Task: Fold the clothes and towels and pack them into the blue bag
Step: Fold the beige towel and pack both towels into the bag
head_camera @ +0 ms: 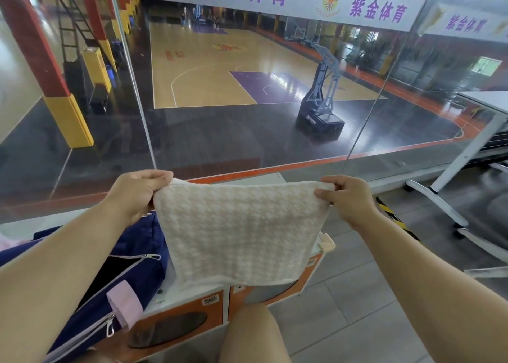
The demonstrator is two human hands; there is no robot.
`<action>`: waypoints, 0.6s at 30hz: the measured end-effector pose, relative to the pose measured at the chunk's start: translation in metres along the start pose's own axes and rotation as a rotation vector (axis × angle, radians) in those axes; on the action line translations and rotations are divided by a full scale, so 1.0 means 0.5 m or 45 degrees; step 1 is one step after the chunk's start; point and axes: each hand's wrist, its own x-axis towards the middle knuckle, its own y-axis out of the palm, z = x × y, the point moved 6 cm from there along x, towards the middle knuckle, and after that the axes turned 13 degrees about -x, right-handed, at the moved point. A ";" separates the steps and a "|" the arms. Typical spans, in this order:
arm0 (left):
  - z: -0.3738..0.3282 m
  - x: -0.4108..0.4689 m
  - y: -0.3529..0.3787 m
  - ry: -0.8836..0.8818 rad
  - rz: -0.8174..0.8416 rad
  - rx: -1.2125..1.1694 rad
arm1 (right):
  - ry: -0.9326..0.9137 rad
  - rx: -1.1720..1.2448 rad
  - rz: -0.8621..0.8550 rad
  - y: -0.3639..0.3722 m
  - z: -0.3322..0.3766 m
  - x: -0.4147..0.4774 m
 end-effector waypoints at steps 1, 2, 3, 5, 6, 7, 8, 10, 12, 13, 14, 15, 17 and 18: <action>-0.002 -0.001 -0.002 0.021 -0.014 0.046 | -0.019 -0.048 -0.011 -0.001 0.005 -0.003; -0.005 -0.003 -0.003 0.044 -0.024 0.082 | -0.044 -0.098 -0.025 -0.002 0.010 -0.006; -0.010 -0.007 -0.003 0.069 -0.034 0.107 | -0.073 -0.148 -0.042 -0.004 0.016 -0.009; -0.021 -0.011 -0.005 0.122 -0.050 0.143 | -0.115 -0.231 -0.083 -0.010 0.026 -0.014; -0.027 -0.013 -0.007 0.149 -0.041 0.170 | -0.123 -0.259 -0.103 -0.014 0.028 -0.016; -0.033 -0.016 -0.007 0.173 -0.023 0.204 | -0.124 -0.275 -0.123 -0.019 0.030 -0.017; -0.039 -0.020 -0.007 0.192 -0.004 0.243 | -0.124 -0.282 -0.144 -0.025 0.031 -0.018; -0.049 -0.028 -0.009 0.231 0.021 0.342 | -0.125 -0.289 -0.174 -0.036 0.033 -0.022; -0.060 -0.037 -0.007 0.287 0.042 0.451 | -0.146 -0.314 -0.191 -0.045 0.037 -0.026; -0.066 -0.041 -0.003 0.323 0.050 0.493 | -0.155 -0.338 -0.203 -0.050 0.039 -0.028; -0.071 -0.045 0.001 0.371 0.054 0.534 | -0.161 -0.364 -0.217 -0.056 0.039 -0.030; -0.078 -0.051 0.006 0.424 0.053 0.584 | -0.166 -0.386 -0.232 -0.061 0.039 -0.032; -0.090 -0.063 0.016 0.512 0.051 0.685 | -0.177 -0.408 -0.252 -0.072 0.040 -0.038; -0.093 -0.067 0.020 0.538 0.064 0.716 | -0.188 -0.410 -0.253 -0.077 0.043 -0.042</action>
